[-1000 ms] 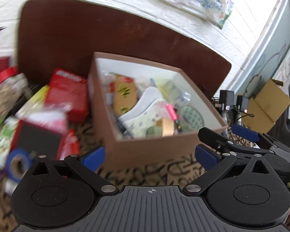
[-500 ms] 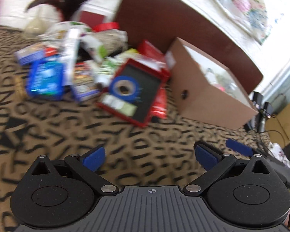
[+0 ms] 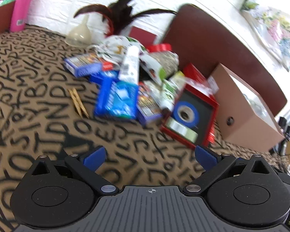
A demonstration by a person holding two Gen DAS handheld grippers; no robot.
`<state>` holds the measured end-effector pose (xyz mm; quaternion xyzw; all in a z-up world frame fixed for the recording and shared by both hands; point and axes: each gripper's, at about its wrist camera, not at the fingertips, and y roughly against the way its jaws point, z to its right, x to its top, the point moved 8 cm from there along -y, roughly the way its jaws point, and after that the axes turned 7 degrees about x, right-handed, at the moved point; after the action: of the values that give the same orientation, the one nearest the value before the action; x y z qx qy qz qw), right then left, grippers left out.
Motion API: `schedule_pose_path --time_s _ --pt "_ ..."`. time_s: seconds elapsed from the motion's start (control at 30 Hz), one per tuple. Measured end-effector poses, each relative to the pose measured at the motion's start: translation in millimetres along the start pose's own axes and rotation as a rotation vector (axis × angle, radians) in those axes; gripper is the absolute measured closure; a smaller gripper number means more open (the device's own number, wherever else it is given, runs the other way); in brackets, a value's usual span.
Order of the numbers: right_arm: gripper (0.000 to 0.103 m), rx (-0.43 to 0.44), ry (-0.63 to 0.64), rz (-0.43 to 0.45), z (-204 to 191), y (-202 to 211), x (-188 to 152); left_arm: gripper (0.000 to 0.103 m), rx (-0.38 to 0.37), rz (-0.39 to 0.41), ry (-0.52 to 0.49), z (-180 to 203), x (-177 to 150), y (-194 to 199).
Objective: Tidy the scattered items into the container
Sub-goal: 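Open both grippers to release the items and withdraw, then grasp the blue mint tin with the left gripper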
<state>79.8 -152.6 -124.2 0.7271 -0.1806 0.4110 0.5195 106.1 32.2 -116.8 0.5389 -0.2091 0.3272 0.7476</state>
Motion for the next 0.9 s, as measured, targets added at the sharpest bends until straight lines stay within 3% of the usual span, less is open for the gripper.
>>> schedule_pose_path --time_s 0.37,0.6,0.8,0.9 --pt "0.012 0.081 0.129 -0.037 -47.6 -70.1 23.5 0.010 0.006 -0.028 -0.093 -17.1 43.9 -46.7" --pt "0.018 0.159 0.186 -0.047 -76.5 -102.1 30.0 0.015 -0.040 -0.079 -0.128 -25.6 49.7 -63.6" --pt "0.024 0.174 0.235 -0.048 -91.4 -123.4 36.1 0.020 -0.060 -0.110 -0.125 -32.1 54.5 -74.2" --pt "0.034 0.178 0.233 -0.052 -92.9 -131.8 39.1 0.027 -0.053 -0.117 -0.136 -33.0 54.7 -77.3"
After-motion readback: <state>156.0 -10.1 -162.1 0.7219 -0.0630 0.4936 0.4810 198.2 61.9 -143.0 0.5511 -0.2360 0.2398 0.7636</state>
